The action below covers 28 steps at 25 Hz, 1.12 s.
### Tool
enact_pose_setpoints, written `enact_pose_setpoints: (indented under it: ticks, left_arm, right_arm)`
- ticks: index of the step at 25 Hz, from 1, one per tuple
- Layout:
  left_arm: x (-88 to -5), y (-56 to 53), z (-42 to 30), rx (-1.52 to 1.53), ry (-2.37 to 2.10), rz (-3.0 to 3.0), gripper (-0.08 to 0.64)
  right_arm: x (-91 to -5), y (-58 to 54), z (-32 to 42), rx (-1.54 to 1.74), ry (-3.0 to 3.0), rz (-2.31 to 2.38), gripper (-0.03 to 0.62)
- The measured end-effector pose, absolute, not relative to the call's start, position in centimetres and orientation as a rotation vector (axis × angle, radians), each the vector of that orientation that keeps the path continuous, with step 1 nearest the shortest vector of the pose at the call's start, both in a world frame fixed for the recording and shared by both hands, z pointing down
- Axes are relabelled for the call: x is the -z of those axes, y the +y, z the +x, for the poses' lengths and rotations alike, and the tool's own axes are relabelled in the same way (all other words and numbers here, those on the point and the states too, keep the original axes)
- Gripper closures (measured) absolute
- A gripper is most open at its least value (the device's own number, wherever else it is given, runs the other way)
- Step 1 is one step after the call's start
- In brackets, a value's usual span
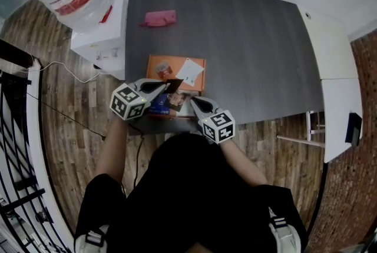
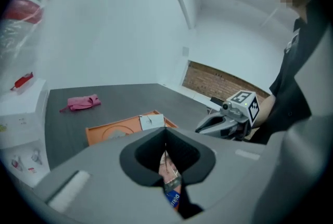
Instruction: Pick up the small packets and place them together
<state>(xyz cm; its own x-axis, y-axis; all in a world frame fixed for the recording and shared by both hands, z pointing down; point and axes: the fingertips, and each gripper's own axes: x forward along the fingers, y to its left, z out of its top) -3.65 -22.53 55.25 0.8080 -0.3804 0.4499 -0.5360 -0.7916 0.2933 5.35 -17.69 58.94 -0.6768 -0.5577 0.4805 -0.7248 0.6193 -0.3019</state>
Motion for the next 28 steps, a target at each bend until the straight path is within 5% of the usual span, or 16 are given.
enact_pose_setpoints:
  ticks: [9, 28]
  left_arm:
    - [-55.5, -28.9, -3.8, -0.259, -0.880, 2.309, 0.560]
    - [-61.4, -32.3, -3.6, -0.613, -1.075, 2.108, 0.555]
  right_arm:
    - [-58.6, -18.0, 6.4, -0.653, -2.484, 1.087, 0.577]
    - [-57.4, -21.2, 8.3, -0.635, -2.473, 1.154, 0.583]
